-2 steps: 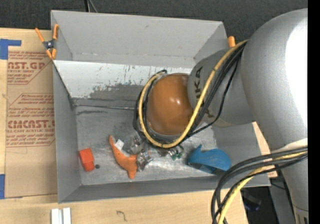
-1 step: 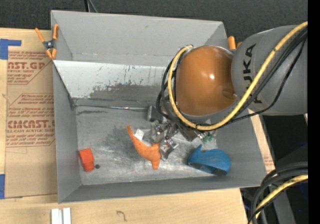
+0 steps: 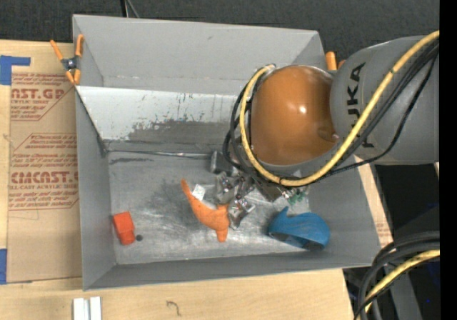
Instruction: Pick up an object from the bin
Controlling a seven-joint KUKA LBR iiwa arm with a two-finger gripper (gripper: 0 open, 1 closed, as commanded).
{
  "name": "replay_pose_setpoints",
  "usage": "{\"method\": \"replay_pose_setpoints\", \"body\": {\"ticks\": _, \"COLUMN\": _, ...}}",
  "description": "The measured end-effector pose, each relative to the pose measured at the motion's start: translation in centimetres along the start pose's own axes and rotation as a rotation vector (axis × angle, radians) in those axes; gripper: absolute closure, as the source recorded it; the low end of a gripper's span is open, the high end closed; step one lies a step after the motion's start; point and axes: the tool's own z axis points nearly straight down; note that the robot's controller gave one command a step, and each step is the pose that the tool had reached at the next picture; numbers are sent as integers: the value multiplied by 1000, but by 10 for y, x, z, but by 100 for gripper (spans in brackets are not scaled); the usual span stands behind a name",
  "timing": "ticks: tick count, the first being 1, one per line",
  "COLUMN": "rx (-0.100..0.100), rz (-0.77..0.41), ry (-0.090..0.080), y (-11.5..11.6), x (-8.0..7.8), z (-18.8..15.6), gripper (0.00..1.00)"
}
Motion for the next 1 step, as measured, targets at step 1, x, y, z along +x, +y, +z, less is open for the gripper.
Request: {"method": "replay_pose_setpoints", "body": {"ticks": 1, "rx": 2, "rz": -235, "ry": -4, "y": -9, "x": -27, "z": -139, "gripper": 100}}
